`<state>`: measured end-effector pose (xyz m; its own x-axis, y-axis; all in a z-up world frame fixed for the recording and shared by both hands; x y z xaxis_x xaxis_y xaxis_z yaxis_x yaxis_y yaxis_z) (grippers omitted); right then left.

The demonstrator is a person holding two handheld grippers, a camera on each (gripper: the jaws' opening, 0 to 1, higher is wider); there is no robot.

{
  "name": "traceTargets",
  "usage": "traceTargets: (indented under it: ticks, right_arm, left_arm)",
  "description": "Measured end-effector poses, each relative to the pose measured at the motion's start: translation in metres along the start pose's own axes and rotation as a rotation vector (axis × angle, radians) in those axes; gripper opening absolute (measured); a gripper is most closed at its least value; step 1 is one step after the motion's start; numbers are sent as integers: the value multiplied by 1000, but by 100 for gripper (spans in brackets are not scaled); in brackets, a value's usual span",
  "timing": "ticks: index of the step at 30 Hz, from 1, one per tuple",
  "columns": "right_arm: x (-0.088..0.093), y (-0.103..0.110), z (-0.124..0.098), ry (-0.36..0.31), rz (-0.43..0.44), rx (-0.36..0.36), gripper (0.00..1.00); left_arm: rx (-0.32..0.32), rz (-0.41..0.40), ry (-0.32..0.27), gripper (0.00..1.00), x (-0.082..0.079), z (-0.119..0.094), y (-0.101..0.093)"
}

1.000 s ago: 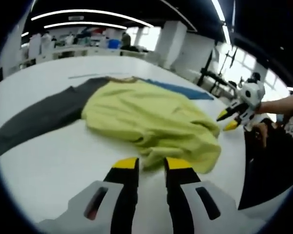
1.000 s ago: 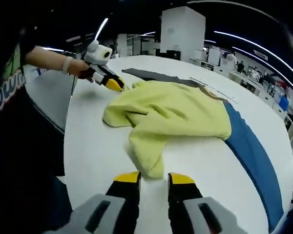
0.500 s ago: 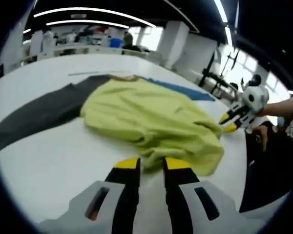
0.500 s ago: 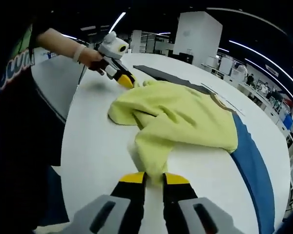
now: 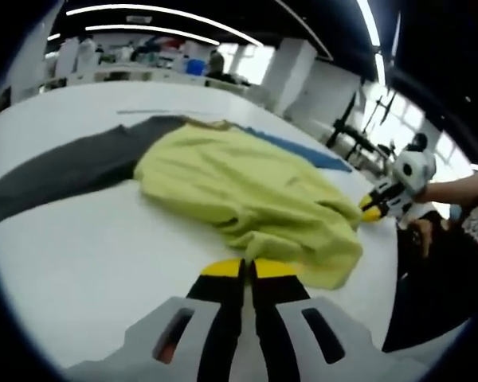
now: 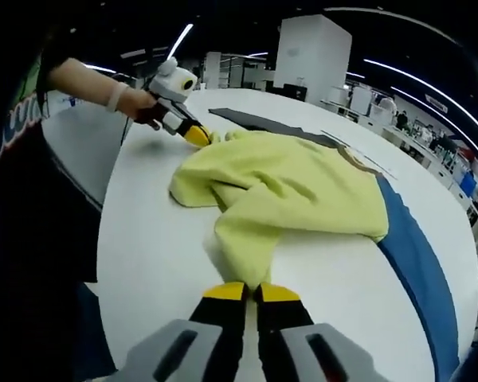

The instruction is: Fold the garment on the visible template until the final outline fits inside the template.

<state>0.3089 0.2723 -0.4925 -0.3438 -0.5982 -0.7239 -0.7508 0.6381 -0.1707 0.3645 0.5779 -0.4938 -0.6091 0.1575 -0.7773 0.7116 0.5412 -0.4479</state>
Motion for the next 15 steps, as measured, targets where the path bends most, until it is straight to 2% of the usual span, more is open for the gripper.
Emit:
traceTargets:
  ticks: [2, 4, 6, 8, 15]
  right_arm:
    - [-1, 1, -2, 11, 48, -6, 0]
    - [0, 3, -7, 55, 131, -33, 0]
    - [-3, 3, -11, 51, 180, -49, 0]
    - [-3, 3, -17, 87, 271, -65, 0]
    - [-9, -7, -43, 59, 541, -115, 0]
  left_arm:
    - [3, -4, 0, 0, 0, -4, -1]
    - [3, -25, -3, 0, -1, -10, -2]
    - [-1, -70, -10, 0, -1, -19, -2]
    - [-10, -115, -18, 0, 0, -29, 0]
    - [-64, -227, -75, 0, 2, -65, 4]
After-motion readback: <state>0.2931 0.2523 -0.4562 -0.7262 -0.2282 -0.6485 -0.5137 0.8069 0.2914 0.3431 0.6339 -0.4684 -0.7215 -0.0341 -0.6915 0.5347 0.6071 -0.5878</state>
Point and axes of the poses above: the point that each gripper's makers call its tool centre point, and the gripper's own axes: z roughly forward along the fingers, y roughly to its left, x roughly out of its underside, the point moved 6 cm from there along -z, roughly backward along the fingers, and after that the axes turned 11 degrees about x, right-handed, at the moved point
